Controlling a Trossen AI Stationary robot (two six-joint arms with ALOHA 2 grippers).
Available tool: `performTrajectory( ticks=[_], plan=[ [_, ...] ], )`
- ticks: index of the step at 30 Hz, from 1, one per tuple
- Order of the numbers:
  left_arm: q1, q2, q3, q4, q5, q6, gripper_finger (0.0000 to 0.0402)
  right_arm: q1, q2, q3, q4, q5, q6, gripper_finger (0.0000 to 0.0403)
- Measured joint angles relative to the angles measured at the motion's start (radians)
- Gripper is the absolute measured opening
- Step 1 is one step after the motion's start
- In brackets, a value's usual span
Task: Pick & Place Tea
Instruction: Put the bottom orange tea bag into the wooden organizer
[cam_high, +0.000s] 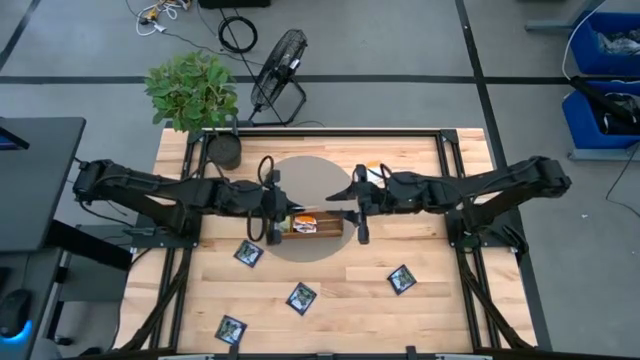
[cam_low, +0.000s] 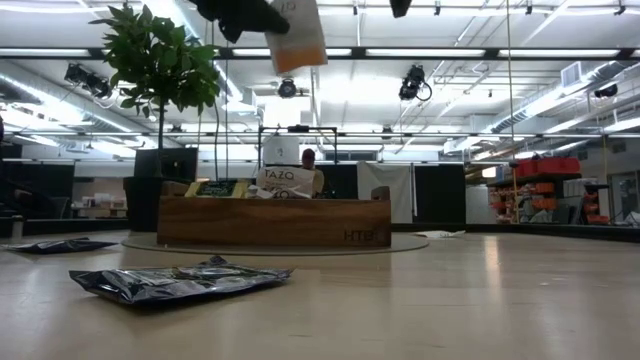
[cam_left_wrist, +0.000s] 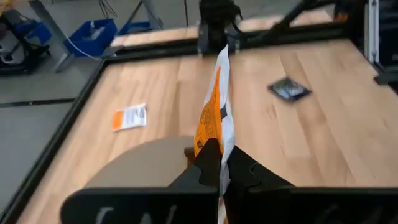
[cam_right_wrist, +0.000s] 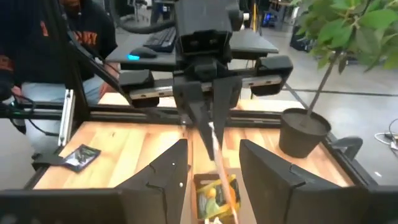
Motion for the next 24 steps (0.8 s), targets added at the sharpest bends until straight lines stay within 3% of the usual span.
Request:
performTrajectory(
  ticks=[6,18,24],
  plan=[
    [-0.007,0.033,0.0,-0.098,-0.023,-0.013,0.0001,0.001,0.037,0.0,-0.003,0.0,0.0,0.0153],
    [-0.006,0.242,-0.001,-0.037,-0.136,0.029,0.0001,0.042,0.038,0.0,0.004,0.0,-0.004,0.0153],
    [0.009,0.312,-0.002,-0.004,-0.142,0.052,0.0001,0.055,0.038,0.0,0.0,0.001,-0.004,0.0153]
  ],
)
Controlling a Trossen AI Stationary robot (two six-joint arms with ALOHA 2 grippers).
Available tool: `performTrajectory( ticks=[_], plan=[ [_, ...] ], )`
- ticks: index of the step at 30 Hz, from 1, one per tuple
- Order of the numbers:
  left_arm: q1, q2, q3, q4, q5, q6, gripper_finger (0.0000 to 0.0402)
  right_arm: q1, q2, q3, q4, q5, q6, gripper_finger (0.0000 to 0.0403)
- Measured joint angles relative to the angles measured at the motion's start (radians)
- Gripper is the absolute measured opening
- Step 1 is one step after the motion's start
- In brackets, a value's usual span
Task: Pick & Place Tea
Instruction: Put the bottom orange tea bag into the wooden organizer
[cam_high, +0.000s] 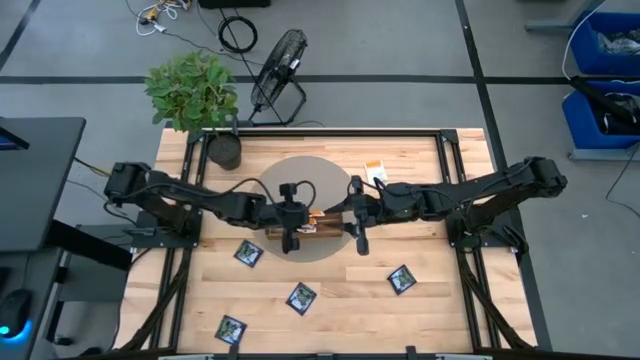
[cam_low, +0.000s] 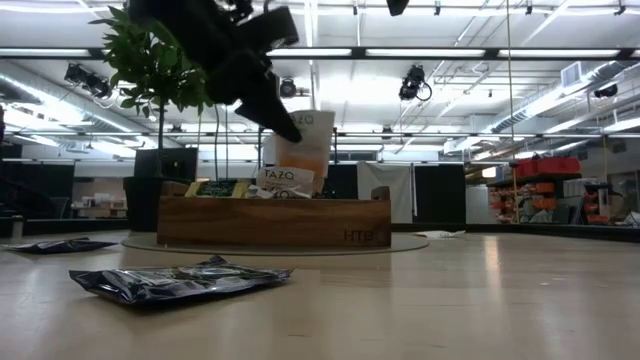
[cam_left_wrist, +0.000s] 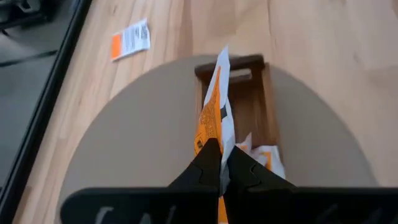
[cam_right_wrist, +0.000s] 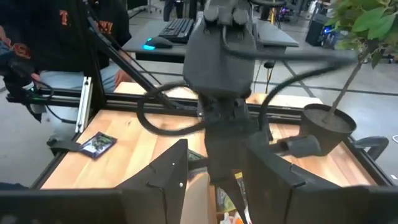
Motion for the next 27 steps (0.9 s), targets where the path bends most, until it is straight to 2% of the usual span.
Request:
performTrajectory(
  ticks=[4,11,27],
  plan=[
    [0.002,0.011,-0.027,0.025,-0.001,-0.015,0.0001,0.0,0.0,0.0,-0.008,0.001,0.001,0.0153],
    [0.005,0.002,-0.146,0.183,0.04,-0.075,0.0002,0.0,0.0,0.0,-0.014,0.001,0.003,0.0153],
    [0.007,-0.026,-0.147,0.091,0.067,-0.11,0.0002,0.0,0.0,0.0,-0.016,0.002,0.012,0.0153]
  ],
)
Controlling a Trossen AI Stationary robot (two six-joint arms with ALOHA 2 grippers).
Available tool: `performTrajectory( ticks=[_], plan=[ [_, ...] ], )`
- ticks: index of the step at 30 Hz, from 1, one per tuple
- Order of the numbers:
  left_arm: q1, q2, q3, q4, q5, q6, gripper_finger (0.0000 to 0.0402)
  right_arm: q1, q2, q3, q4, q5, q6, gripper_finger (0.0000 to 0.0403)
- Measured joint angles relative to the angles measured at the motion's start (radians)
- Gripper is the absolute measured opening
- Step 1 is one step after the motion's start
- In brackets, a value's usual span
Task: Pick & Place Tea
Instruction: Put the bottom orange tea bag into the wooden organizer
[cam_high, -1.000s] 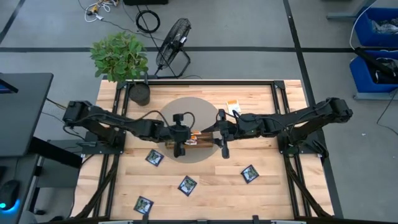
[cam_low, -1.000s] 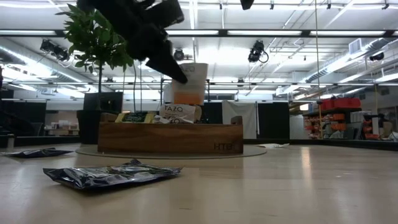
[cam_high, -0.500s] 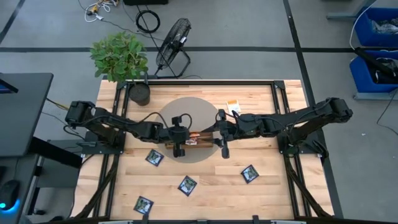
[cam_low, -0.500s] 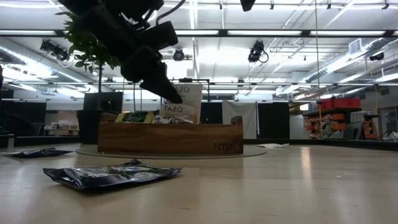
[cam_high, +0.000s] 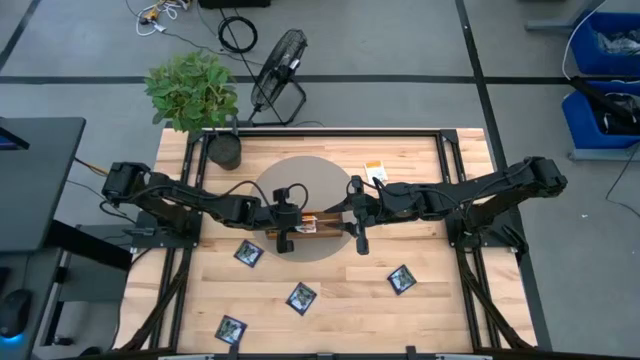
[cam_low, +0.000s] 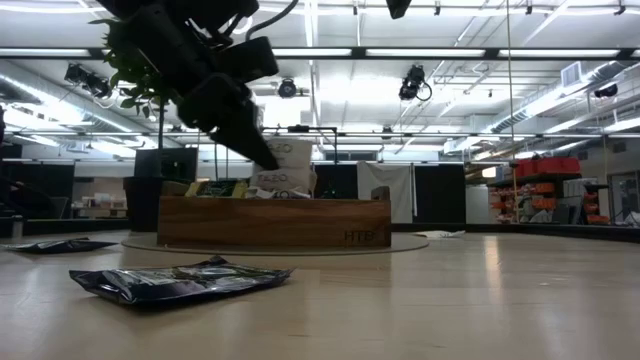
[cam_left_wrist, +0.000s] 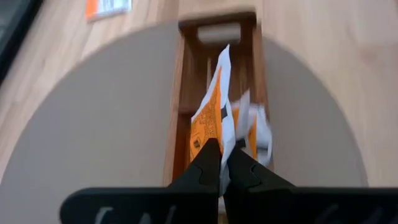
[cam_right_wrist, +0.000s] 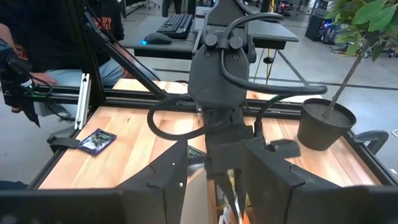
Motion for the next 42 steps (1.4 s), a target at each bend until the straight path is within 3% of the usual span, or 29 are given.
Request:
performTrajectory(
  ticks=[21,33,42],
  plan=[
    [0.007,-0.017,0.0,0.0,0.011,0.0,0.0007,0.0,-0.001,0.0,-0.007,0.0,0.01,0.0153],
    [0.006,-0.017,0.0,0.001,0.011,0.0,0.01,0.0,-0.001,0.0,-0.008,0.0,0.011,0.0153],
    [0.006,-0.016,0.0,0.047,0.011,0.007,0.0139,-0.008,-0.001,-0.001,-0.041,0.0,0.012,0.0153]
  ],
)
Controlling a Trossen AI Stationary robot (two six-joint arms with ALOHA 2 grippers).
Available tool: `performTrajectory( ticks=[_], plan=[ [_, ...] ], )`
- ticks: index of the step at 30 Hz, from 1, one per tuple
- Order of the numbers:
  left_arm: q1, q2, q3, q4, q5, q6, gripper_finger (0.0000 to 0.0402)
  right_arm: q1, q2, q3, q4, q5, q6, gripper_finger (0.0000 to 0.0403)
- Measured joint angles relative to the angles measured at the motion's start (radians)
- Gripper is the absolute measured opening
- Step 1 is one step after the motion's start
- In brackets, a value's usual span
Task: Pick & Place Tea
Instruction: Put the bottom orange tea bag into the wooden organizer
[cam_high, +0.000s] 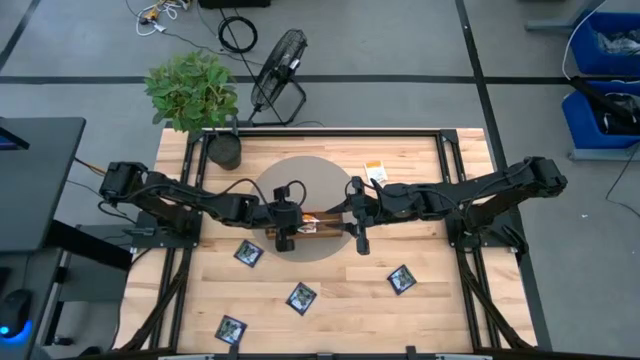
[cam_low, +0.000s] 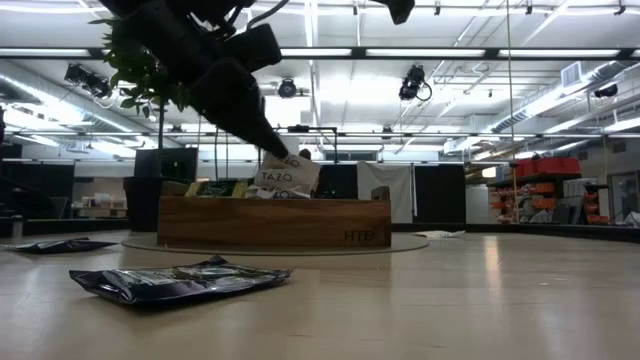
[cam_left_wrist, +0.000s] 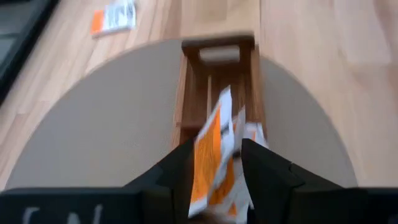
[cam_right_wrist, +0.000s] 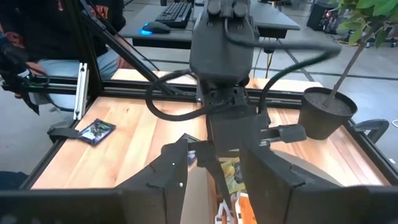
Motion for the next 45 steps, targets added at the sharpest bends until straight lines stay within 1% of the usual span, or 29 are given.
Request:
performTrajectory(
  ticks=[2,5,12,16,19,24,28,33,45],
  plan=[
    [-0.001,0.0,0.0,0.027,0.005,0.012,0.0141,-0.003,0.0,0.0,0.0,0.0,0.0,0.0153],
    [-0.001,0.0,0.0,0.012,0.024,0.017,0.0136,-0.003,0.0,0.0,-0.001,0.0,0.001,0.0153],
    [-0.001,0.0,0.0,-0.037,0.044,0.015,0.0102,-0.003,0.0,0.0,-0.005,0.0,0.002,0.0153],
    [0.0,0.0,0.0,-0.036,0.019,0.013,0.0084,-0.003,0.0,0.0,-0.005,0.0,0.003,0.0153],
    [0.0,0.0,0.0,-0.036,-0.004,0.012,0.0062,-0.003,0.0,0.0,-0.005,0.0,0.003,0.0153],
    [0.0,0.0,0.0,-0.02,-0.022,0.013,0.0009,-0.003,0.0,0.0,-0.004,0.0,0.003,0.0153],
    [0.0,0.0,0.0,0.009,-0.019,0.005,0.0005,-0.003,0.0,0.0,-0.004,0.0,0.003,0.0153],
    [0.0,0.0,0.0,0.02,0.01,-0.001,0.0004,-0.003,0.0,0.0,-0.003,0.0,0.003,0.0153],
    [-0.001,0.0,0.0,0.019,-0.001,0.01,0.0003,-0.003,0.0,0.0,-0.003,0.0,0.004,0.0153]
  ],
)
